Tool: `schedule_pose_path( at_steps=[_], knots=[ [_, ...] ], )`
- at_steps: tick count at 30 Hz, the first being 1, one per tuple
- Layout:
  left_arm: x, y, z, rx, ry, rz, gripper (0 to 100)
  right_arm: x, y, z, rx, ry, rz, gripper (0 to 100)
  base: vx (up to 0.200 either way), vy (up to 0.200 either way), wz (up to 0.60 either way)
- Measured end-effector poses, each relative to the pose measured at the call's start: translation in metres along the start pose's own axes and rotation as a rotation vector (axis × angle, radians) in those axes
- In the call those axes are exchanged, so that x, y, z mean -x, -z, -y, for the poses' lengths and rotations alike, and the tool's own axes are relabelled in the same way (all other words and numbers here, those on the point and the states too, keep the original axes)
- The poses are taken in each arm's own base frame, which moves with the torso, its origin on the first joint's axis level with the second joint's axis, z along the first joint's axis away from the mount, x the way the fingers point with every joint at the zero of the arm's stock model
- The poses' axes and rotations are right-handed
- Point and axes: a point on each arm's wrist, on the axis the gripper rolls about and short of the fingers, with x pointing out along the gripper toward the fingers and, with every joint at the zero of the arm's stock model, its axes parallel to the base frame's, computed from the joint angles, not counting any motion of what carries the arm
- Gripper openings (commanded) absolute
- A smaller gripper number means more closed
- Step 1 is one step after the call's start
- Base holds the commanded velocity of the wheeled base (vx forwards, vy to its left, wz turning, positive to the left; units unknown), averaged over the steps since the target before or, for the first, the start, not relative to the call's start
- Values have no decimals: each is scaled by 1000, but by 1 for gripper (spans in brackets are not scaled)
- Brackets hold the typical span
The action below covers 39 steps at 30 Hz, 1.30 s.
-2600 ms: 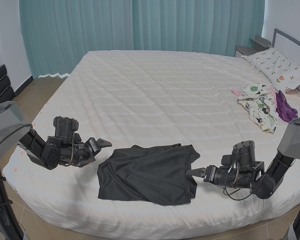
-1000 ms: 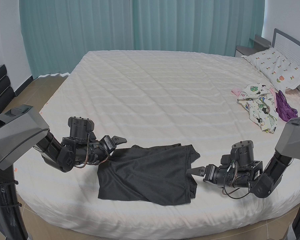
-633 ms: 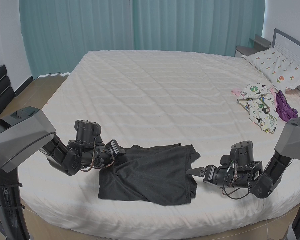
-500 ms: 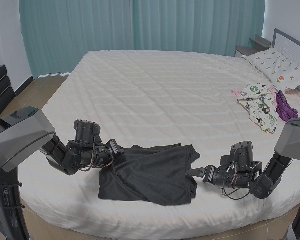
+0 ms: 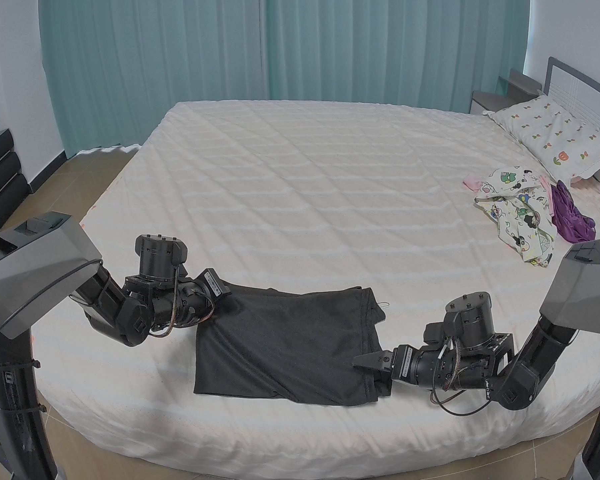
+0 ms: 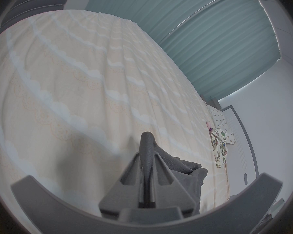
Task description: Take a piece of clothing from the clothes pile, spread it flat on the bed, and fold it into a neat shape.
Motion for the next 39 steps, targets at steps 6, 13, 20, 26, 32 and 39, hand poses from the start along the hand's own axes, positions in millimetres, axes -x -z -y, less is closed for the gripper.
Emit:
schedule_pose_path(
  at_steps=[6,13,20,26,32,39],
  knots=[
    [0,0,0,0,-2,-1,0,-6,10,-3,-1,1,-33,0,0,0,0],
    [-2,-1,0,-3,-9,21,0,-4,13,2,-3,28,-50,0,0,0,0],
    [-6,-2,-2,-4,-27,49,100,-1,11,4,3,40,-49,100,0,0,0],
    [-7,0,-3,-1,-31,41,100,-2,10,5,7,38,-43,100,0,0,0],
    [-3,1,-7,3,-47,38,100,-2,5,5,-2,29,-24,100,0,0,0],
    [22,1,-18,25,-60,23,100,1,-6,8,-22,31,15,100,0,0,0]
  ],
)
